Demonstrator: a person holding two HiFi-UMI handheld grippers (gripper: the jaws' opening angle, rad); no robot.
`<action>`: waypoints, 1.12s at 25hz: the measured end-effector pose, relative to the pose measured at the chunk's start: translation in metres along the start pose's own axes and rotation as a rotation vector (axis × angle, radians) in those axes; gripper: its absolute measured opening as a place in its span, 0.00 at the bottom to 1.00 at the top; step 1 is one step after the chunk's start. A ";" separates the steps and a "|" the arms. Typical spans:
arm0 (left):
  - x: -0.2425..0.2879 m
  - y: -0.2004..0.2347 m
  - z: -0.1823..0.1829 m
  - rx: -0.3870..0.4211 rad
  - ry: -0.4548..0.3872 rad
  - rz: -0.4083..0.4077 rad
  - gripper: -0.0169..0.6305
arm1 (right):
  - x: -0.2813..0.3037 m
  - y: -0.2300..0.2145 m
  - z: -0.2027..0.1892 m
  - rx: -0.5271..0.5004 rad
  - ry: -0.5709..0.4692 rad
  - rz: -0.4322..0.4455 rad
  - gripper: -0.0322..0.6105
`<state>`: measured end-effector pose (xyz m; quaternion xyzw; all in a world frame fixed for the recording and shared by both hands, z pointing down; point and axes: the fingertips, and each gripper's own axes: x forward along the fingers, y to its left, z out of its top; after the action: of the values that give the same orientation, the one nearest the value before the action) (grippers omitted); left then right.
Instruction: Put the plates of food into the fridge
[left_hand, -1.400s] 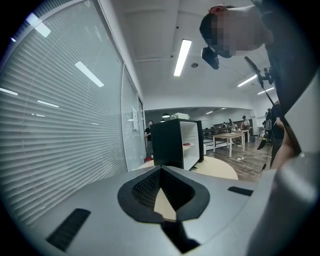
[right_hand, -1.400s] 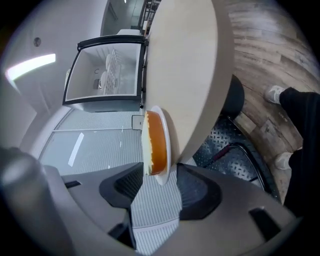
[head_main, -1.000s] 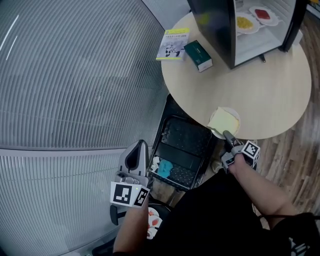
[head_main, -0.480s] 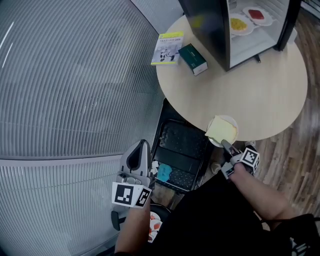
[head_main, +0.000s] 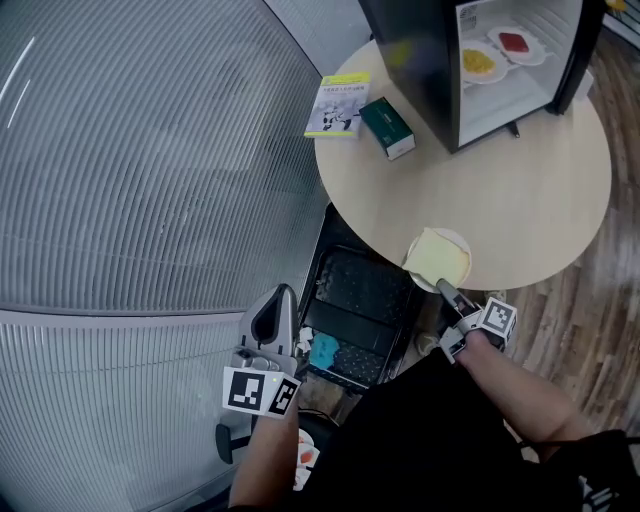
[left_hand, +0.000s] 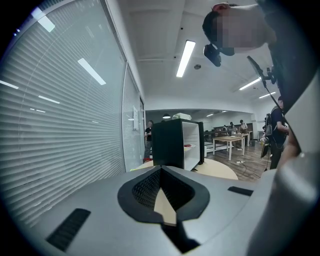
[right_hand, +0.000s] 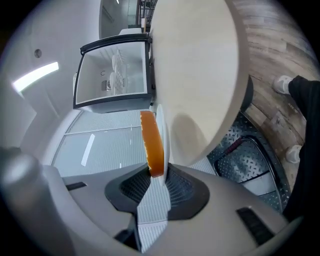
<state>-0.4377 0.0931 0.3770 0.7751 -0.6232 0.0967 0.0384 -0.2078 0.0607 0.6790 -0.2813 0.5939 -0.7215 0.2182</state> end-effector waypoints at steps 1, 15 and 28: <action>0.001 0.000 0.000 -0.002 -0.003 0.000 0.03 | 0.000 0.004 0.002 -0.006 -0.003 0.008 0.21; 0.076 -0.034 0.039 -0.056 -0.118 -0.092 0.03 | -0.035 0.083 0.077 -0.083 -0.080 0.055 0.21; 0.153 -0.091 0.090 -0.044 -0.177 -0.167 0.03 | -0.044 0.141 0.178 -0.112 -0.121 0.076 0.21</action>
<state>-0.3085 -0.0497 0.3252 0.8289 -0.5592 0.0107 0.0081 -0.0597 -0.0696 0.5588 -0.3134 0.6292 -0.6601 0.2649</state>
